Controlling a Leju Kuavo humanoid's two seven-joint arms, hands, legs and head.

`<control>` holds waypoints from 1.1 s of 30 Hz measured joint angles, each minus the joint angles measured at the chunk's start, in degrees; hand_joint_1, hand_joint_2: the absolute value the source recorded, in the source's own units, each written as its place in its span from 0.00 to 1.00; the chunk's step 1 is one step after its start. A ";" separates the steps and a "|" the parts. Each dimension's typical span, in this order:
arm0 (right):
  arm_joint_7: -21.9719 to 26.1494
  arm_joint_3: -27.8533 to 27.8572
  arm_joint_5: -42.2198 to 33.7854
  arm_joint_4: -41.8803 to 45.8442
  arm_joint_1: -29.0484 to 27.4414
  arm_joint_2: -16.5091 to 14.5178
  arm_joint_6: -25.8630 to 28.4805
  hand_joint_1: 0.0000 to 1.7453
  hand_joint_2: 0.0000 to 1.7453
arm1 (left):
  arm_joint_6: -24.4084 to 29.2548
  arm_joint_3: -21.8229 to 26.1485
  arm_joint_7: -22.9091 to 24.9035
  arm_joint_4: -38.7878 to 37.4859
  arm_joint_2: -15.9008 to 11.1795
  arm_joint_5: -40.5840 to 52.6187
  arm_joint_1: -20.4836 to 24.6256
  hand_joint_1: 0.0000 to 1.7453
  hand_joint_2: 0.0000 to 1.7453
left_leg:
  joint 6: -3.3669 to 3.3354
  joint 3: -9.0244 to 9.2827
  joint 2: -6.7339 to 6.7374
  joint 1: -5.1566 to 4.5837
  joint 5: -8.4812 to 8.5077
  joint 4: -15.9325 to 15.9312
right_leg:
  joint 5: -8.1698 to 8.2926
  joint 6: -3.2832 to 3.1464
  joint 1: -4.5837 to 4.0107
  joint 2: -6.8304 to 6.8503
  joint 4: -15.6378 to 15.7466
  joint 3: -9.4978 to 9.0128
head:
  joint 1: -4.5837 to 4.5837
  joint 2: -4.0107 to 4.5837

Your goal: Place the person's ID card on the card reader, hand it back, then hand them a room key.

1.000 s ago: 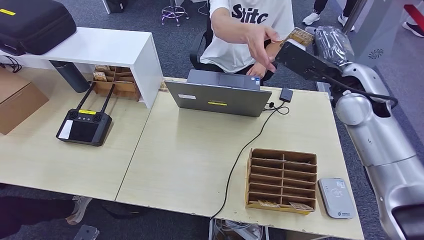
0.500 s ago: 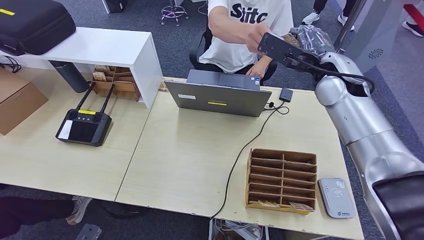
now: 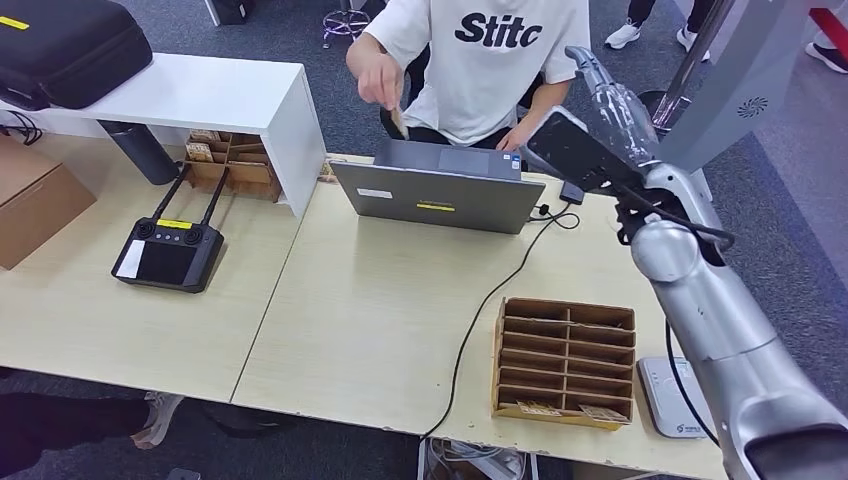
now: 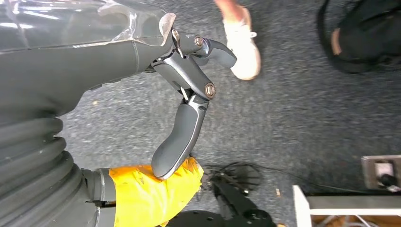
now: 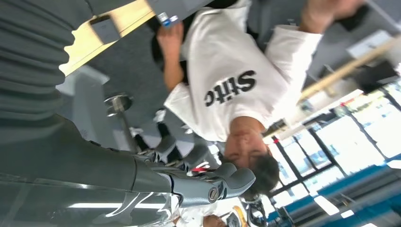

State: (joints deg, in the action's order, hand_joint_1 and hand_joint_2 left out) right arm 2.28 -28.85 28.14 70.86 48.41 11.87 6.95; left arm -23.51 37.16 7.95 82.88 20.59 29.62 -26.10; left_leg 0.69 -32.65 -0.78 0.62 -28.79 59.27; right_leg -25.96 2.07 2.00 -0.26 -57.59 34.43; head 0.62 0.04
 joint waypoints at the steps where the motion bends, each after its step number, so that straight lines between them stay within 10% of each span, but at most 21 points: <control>1: 0.97 1.09 -1.10 2.58 -2.19 0.61 0.72 0.00 1.00 | 0.21 -0.01 0.40 -0.15 0.03 -0.09 -0.26 0.00 1.00 | -0.02 -0.01 -0.01 0.00 -0.02 0.00 | -0.01 0.01 0.00 0.01 0.01 -0.01 | 0.00 0.00; 17: 16.85 22.42 -22.89 32.36 -38.58 4.14 -1.47 0.00 1.00 | 2.93 -1.83 4.56 -3.97 0.51 0.10 -2.52 0.00 1.00 | -0.16 -0.03 -0.04 -0.01 -0.29 -0.01 | -0.19 0.10 0.01 0.08 0.09 -0.08 | 0.00 0.00; 33: 18.78 29.78 -27.58 41.49 -52.15 2.91 -5.34 0.00 1.00 | 6.44 -3.64 5.90 -7.83 0.52 -3.35 -2.14 0.00 1.00 | -0.18 0.05 -0.01 -0.01 -0.34 -0.01 | -0.31 0.11 0.01 0.05 0.08 -0.14 | 0.01 0.00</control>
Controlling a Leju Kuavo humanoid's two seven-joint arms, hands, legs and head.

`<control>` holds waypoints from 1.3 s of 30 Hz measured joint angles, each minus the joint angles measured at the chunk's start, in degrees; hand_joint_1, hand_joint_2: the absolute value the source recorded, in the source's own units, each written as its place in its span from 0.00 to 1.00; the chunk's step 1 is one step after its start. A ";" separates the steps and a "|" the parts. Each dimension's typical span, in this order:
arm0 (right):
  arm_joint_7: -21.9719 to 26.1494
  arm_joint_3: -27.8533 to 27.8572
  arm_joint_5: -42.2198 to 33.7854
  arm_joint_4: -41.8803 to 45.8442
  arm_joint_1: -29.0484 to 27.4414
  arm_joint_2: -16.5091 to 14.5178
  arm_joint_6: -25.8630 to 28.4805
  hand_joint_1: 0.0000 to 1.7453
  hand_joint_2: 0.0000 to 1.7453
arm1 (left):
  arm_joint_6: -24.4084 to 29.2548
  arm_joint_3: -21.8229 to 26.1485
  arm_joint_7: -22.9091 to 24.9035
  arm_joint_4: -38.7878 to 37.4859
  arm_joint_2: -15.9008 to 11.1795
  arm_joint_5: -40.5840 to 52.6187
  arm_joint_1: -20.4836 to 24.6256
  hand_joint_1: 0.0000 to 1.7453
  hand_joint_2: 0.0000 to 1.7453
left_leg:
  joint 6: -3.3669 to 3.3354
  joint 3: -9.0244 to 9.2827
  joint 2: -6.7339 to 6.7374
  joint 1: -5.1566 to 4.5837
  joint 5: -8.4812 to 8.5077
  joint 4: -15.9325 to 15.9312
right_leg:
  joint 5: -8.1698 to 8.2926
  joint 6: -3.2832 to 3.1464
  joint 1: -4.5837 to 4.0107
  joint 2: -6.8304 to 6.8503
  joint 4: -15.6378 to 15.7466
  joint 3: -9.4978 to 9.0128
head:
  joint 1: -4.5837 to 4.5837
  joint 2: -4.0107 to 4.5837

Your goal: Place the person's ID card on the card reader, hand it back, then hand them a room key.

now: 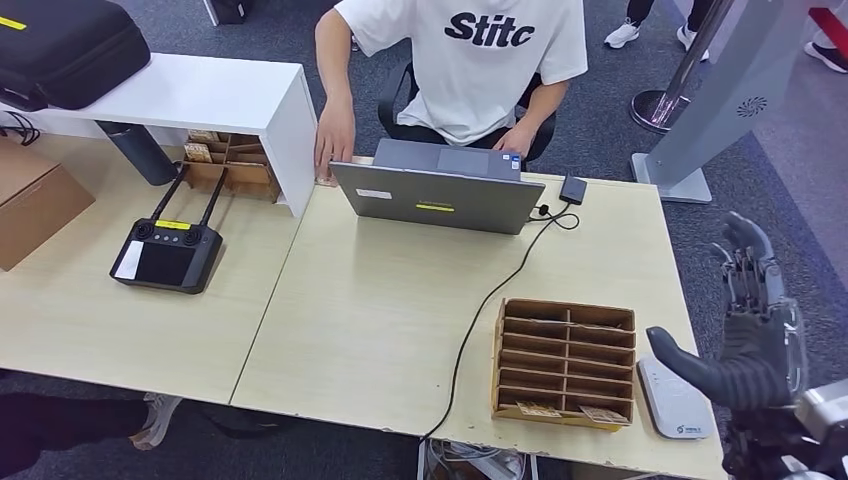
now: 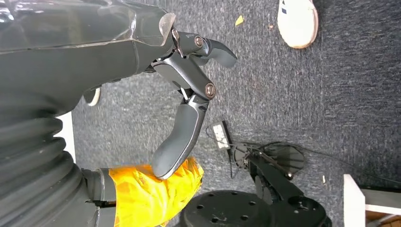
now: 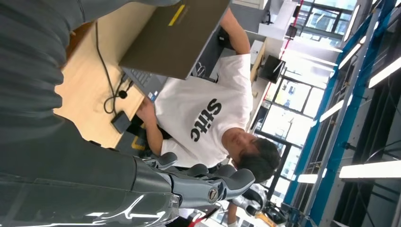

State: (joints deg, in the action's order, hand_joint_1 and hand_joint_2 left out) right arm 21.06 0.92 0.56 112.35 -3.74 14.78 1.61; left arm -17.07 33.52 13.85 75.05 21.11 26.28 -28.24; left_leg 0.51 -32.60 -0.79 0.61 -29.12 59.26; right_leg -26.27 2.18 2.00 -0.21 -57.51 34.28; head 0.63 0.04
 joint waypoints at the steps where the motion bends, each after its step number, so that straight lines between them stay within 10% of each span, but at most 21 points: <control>1: 0.04 0.25 -0.03 0.30 -0.89 -0.13 -0.22 0.00 1.00 | 0.47 -0.20 0.05 -0.62 0.00 -0.42 0.17 0.00 1.00 | -0.01 0.00 0.00 0.00 -0.01 0.00 | -0.01 0.02 0.00 0.00 0.00 0.00 | 0.00 0.00; 4: 0.05 0.61 0.91 0.67 -2.70 -0.30 -0.52 0.00 0.25 | 1.44 -0.59 0.16 -2.49 0.00 -1.45 0.76 0.00 1.00 | -0.01 -0.01 0.01 0.00 -0.01 0.00 | -0.03 0.03 0.01 0.00 0.00 0.00 | 0.01 0.00; 5: 0.01 0.65 1.56 0.71 -3.04 -0.30 -0.51 0.00 0.25 | 1.69 -0.60 0.16 -3.09 0.00 -1.69 1.01 0.00 1.00 | -0.02 -0.02 0.02 0.00 -0.02 0.00 | -0.03 0.03 0.01 0.00 0.00 -0.01 | 0.01 0.00; 8: -0.76 0.59 5.01 0.70 -3.43 -0.26 0.15 0.00 1.00 | 1.97 -0.52 0.22 -4.78 -0.01 -1.83 1.72 0.00 1.00 | -0.02 -0.01 0.03 -0.01 -0.02 0.00 | -0.03 0.04 0.02 -0.01 0.00 -0.02 | 0.00 0.00; 16: -5.10 -2.49 22.93 -0.52 -2.22 1.65 5.93 0.00 1.00 | 1.17 -0.16 1.97 -7.35 -0.02 -0.71 2.64 0.00 1.00 | -0.02 0.01 0.02 -0.01 -0.01 0.00 | -0.02 0.04 0.01 0.00 0.00 -0.05 | 0.00 0.00; 27: -6.17 -4.99 26.93 -2.06 -1.15 3.06 7.52 0.00 1.00 | 0.86 -0.03 2.43 -8.19 -0.04 -0.63 2.79 0.00 1.00 | -0.02 -0.02 0.01 0.00 -0.01 0.00 | -0.03 0.04 0.01 0.00 0.00 -0.05 | 0.00 0.00; 39: -17.96 -14.02 51.92 -10.81 5.27 5.51 15.73 0.00 1.00 | -0.34 -2.99 8.55 -4.27 -0.09 -4.06 -0.15 0.00 1.00 | -0.01 0.03 0.03 0.00 0.00 0.00 | -0.02 0.04 0.01 -0.01 -0.01 -0.05 | -0.01 0.00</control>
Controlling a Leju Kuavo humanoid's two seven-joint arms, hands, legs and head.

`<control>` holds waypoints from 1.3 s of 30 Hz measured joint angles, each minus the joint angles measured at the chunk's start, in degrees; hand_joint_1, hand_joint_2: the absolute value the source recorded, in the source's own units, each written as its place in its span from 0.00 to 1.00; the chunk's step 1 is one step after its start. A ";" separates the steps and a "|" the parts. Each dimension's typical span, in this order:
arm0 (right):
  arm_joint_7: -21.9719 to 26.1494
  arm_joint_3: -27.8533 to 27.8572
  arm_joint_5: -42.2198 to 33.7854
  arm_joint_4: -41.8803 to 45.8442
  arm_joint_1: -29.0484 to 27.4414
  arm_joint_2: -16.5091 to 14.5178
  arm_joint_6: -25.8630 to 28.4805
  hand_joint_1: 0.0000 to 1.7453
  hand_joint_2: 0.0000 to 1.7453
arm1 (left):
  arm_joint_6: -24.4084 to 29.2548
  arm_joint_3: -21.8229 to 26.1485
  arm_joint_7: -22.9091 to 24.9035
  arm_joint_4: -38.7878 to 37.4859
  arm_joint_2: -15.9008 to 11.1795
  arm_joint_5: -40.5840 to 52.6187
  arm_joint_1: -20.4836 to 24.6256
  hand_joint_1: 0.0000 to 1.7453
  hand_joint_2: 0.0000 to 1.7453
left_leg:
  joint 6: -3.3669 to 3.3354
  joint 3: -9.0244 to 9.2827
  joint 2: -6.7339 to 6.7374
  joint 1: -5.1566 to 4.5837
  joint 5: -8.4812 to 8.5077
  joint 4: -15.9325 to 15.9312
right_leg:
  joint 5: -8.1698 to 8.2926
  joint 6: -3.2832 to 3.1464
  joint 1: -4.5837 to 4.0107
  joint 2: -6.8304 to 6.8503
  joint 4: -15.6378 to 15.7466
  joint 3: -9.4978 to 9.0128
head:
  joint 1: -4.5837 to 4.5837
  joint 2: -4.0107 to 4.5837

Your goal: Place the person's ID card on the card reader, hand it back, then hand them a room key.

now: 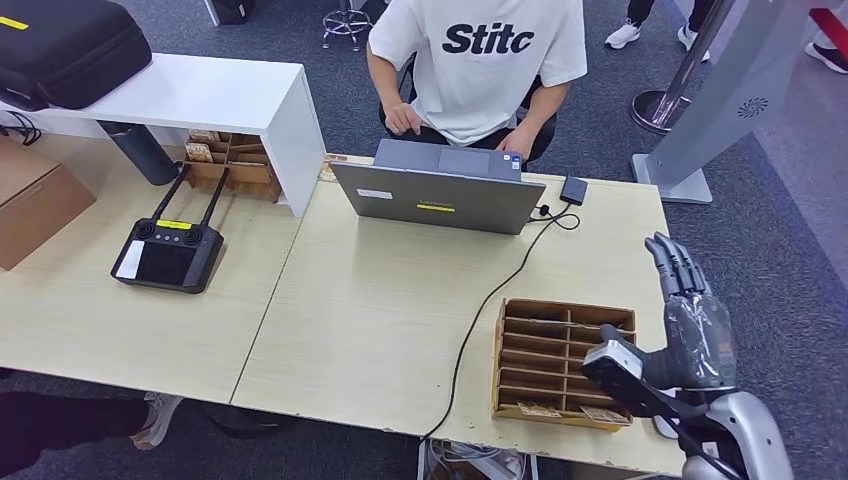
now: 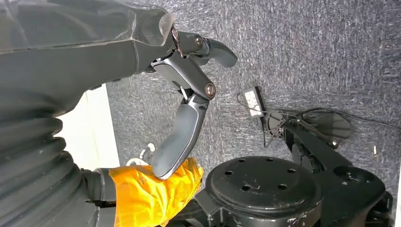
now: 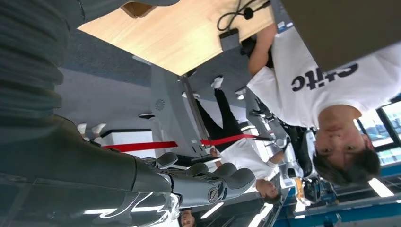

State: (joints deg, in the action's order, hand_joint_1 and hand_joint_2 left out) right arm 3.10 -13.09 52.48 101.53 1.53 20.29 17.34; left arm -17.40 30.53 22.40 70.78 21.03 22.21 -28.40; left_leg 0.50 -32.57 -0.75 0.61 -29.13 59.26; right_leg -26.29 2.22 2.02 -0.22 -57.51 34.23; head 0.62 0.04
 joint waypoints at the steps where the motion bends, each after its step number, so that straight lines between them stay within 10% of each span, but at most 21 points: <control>1: -0.72 -0.63 0.99 -1.14 0.49 0.10 0.27 0.00 1.00 | -0.11 -0.27 0.25 0.43 0.00 0.02 -0.23 0.00 1.00 | 0.00 0.00 0.00 0.00 0.00 0.00 | 0.00 0.00 0.00 0.00 0.00 0.00 | 0.01 0.00; 23: -3.76 -3.45 5.66 -13.26 2.74 0.27 1.43 0.01 1.00 | -0.52 -4.60 4.64 7.83 0.00 -1.52 -4.25 0.00 1.00 | 0.00 0.00 -0.01 0.00 0.00 0.00 | -0.01 0.00 0.00 0.00 0.00 0.02 | 0.01 0.00; 28: -3.86 -3.45 6.23 -14.10 2.73 0.27 1.38 0.19 1.00 | -0.51 -5.19 4.99 8.73 0.00 -1.82 -4.81 0.00 1.00 | 0.00 -0.01 -0.01 0.00 0.00 0.00 | -0.01 0.00 0.00 0.00 0.00 0.02 | 0.01 0.00; 33: -3.87 -3.53 6.76 -14.87 2.74 0.27 1.28 0.98 1.00 | -0.43 -5.83 5.55 9.49 0.00 -2.19 -5.34 0.00 1.00 | 0.00 -0.01 -0.01 0.00 0.00 0.00 | -0.01 0.00 0.00 0.00 0.00 0.02 | 0.01 0.00; 39: -3.69 -4.03 7.63 -15.86 2.75 0.27 1.18 1.00 1.00 | -0.43 -6.23 6.07 10.12 0.00 -2.55 -5.54 0.00 1.00 | 0.00 -0.02 -0.02 0.00 0.00 0.00 | -0.01 0.00 0.00 0.01 0.00 0.01 | 0.02 0.00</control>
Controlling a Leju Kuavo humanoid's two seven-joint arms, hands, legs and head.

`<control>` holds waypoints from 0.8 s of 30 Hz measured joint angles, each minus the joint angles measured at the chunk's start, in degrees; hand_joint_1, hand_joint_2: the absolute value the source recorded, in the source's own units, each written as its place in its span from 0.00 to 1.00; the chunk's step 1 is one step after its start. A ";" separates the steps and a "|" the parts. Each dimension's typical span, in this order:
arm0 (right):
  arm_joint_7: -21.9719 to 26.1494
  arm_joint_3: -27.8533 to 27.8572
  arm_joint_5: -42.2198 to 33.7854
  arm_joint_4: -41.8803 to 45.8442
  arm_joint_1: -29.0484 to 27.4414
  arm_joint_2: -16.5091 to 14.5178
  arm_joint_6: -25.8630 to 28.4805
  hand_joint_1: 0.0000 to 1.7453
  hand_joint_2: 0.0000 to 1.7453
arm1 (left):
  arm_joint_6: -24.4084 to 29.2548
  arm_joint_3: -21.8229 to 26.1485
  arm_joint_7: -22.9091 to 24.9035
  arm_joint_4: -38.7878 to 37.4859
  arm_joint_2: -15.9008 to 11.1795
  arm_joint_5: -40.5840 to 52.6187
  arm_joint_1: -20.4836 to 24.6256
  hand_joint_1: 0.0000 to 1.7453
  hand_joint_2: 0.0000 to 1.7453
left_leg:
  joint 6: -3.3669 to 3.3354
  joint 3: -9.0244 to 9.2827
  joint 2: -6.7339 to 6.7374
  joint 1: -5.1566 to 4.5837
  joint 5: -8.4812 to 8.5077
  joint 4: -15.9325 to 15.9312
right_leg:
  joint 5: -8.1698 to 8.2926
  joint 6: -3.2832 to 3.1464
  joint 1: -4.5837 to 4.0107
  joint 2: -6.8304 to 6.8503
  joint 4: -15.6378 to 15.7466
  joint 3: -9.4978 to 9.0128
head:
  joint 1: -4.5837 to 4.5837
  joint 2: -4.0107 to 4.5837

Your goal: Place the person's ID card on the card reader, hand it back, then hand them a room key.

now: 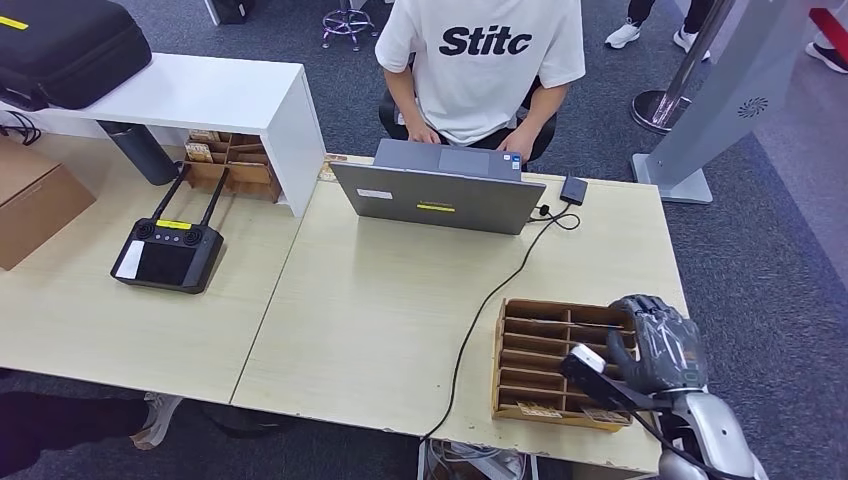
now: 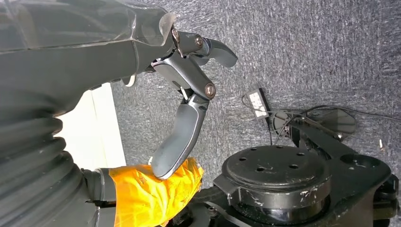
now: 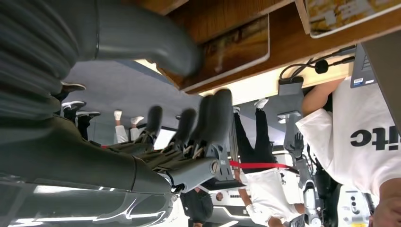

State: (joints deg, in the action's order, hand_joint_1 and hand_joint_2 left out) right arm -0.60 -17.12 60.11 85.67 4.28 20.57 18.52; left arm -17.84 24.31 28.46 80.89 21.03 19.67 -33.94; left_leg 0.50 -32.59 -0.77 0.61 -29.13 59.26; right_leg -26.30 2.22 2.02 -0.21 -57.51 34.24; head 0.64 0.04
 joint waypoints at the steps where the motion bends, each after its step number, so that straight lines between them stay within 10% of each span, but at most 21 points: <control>1: 0.03 -0.10 0.15 -0.15 0.01 0.00 -0.01 1.00 1.00 | 0.00 -0.02 0.05 0.09 0.00 -0.06 -0.02 0.00 1.00 | 0.00 0.00 0.00 0.00 0.00 0.00 | 0.00 0.00 0.00 0.00 0.00 0.00 | -0.01 0.00; 24: 0.39 -0.55 0.05 -0.10 0.61 -0.06 4.41 1.00 1.00 | 0.16 -1.45 0.39 2.64 0.00 -1.08 -1.72 0.00 1.00 | 0.00 0.02 0.01 0.00 0.00 0.00 | 0.01 0.00 0.00 -0.01 0.00 -0.04 | -0.01 0.00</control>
State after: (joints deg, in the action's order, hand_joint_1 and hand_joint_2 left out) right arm -0.21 -17.67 60.17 85.58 4.89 20.51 22.93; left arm -17.68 22.86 28.86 83.54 21.03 18.58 -35.66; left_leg 0.50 -32.57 -0.76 0.61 -29.13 59.26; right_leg -26.29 2.22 2.02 -0.22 -57.52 34.20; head 0.63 0.04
